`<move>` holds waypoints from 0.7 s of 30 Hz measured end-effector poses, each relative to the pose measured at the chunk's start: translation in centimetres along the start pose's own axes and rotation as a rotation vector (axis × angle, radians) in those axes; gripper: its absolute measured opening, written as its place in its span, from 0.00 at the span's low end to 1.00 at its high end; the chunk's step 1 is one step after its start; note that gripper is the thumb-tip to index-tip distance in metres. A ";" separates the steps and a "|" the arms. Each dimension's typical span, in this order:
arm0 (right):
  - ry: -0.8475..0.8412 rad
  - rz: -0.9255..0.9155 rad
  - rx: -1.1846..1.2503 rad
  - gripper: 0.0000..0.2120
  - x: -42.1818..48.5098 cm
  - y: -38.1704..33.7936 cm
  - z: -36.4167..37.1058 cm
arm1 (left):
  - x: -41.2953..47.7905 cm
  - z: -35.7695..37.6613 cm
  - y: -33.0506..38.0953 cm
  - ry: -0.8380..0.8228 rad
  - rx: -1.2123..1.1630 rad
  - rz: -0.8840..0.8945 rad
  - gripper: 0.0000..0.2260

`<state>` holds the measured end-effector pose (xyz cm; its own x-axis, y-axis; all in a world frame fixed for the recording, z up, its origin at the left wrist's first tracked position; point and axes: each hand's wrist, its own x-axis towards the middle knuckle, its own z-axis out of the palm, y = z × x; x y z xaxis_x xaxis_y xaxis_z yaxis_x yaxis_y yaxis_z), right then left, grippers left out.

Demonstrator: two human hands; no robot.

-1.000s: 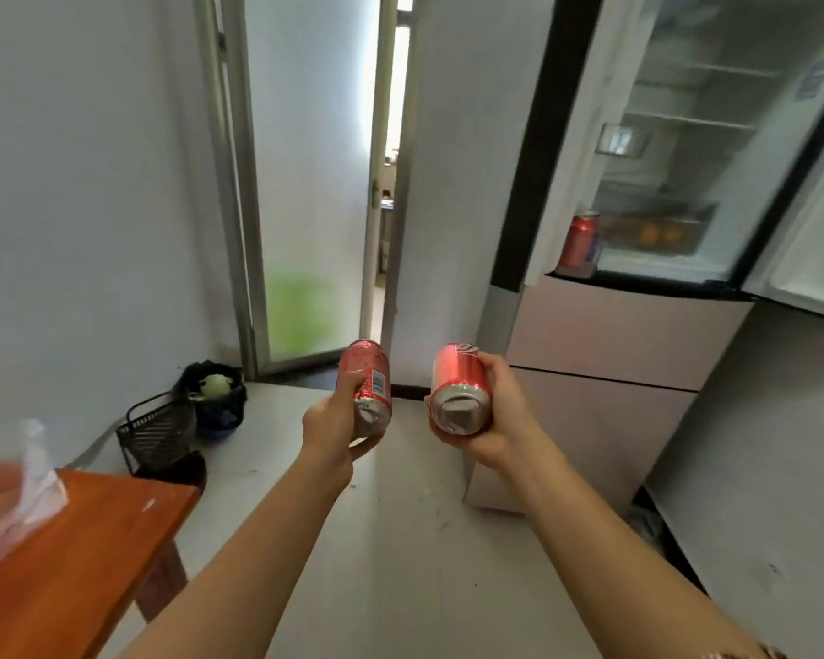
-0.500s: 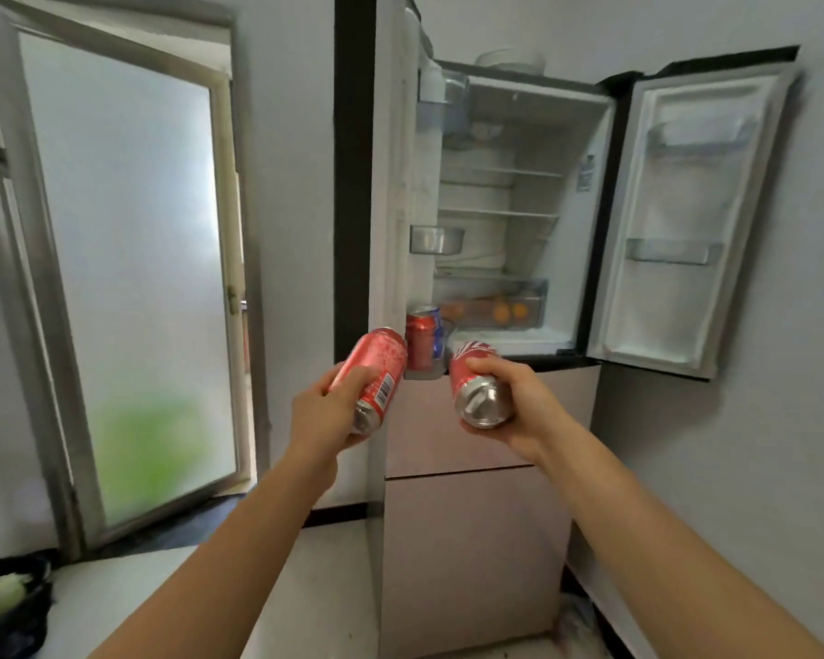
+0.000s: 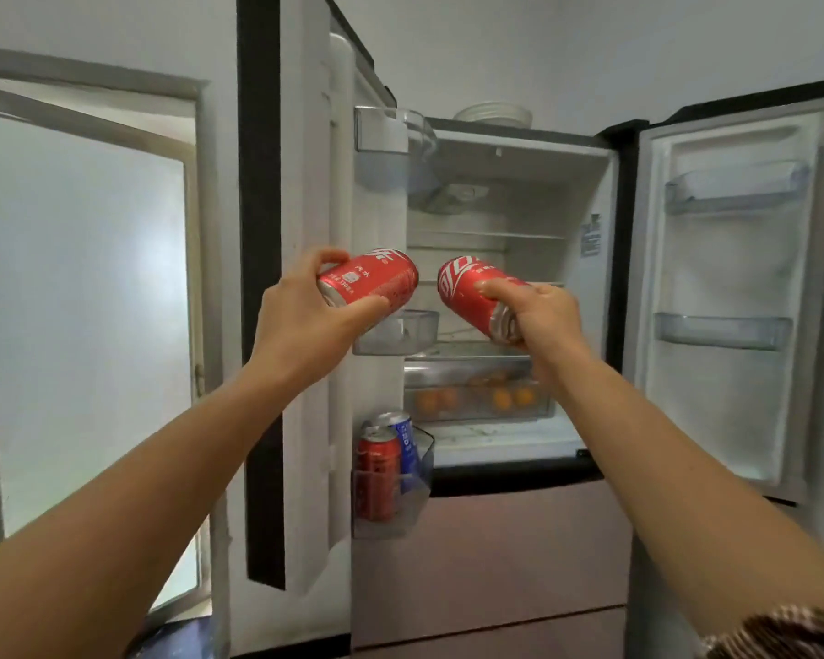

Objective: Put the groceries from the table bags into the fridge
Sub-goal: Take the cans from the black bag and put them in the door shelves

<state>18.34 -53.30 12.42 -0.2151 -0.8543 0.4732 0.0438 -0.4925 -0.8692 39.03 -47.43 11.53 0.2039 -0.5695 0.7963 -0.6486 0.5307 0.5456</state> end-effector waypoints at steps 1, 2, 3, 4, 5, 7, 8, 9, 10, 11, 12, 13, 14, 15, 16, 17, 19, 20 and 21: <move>0.007 -0.022 -0.005 0.21 1.8 0.4 0.3 | 1.0 0.7 0.1 -0.001 0.060 0.042 0.31; 0.007 -0.037 -0.001 0.23 3.6 0.9 0.6 | 1.9 1.4 0.2 -0.005 0.123 0.089 0.31; -0.001 -0.047 0.014 0.23 5.3 1.4 1.0 | 2.7 2.2 0.3 -0.009 0.182 0.135 0.31; -0.017 -0.051 0.034 0.22 7.0 1.9 1.4 | 3.4 2.9 0.5 -0.011 0.239 0.174 0.31; -0.040 -0.051 0.051 0.22 8.5 2.4 1.7 | 4.2 3.6 0.6 -0.012 0.294 0.201 0.31; -0.110 -0.063 0.062 0.25 11.4 3.4 2.2 | 5.4 4.9 0.6 -0.011 0.394 0.216 0.31; -0.157 -0.076 0.051 0.25 12.7 3.9 2.4 | 6.0 5.4 0.6 -0.009 0.444 0.216 0.31; -0.211 -0.096 0.024 0.25 13.9 4.3 2.6 | 6.6 5.9 0.6 -0.004 0.500 0.218 0.31; -0.266 -0.119 -0.009 0.24 15.0 4.6 2.9 | 7.2 6.3 0.7 0.001 0.555 0.217 0.31; -0.317 -0.144 -0.038 0.22 16.2 4.8 3.2 | 7.8 6.7 0.8 0.003 0.602 0.210 0.32; -0.357 -0.165 -0.051 0.21 17.2 5.0 3.5 | 8.4 7.1 0.9 -0.003 0.638 0.196 0.32; -0.389 -0.183 -0.055 0.21 18.2 5.1 3.8 | 9.0 7.5 1.1 -0.015 0.670 0.179 0.32; -0.418 -0.196 -0.056 0.24 18.9 5.2 4.2 | 9.5 7.8 1.2 -0.025 0.702 0.159 0.32; -0.447 -0.206 -0.061 0.27 19.6 5.3 4.6 | 10.0 8.2 1.2 -0.029 0.730 0.141 0.31; -0.479 -0.211 -0.072 0.31 20.2 5.4 5.0 | 10.4 8.5 1.1 -0.028 0.747 0.126 0.31; -0.519 -0.214 -0.080 0.33 20.6 5.6 5.4 | 10.6 8.8 1.0 -0.022 0.754 0.111 0.31; -0.616 -0.215 -0.076 0.31 21.1 6.0 6.2 | 11.0 9.3 1.0 -0.011 0.762 0.071 0.29; -0.676 -0.218 -0.064 0.28 21.2 6.1 6.6 | 11.2 9.5 1.0 -0.010 0.778 0.041 0.29; -0.740 -0.224 -0.053 0.25 21.4 6.1 7.0 | 11.3 9.7 1.1 -0.012 0.799 0.010 0.28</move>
<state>20.84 -75.72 18.25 0.4952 -0.6332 0.5949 0.0255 -0.6739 -0.7384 33.50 -59.34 18.59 0.1902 -0.5759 0.7951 -0.9806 -0.0723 0.1822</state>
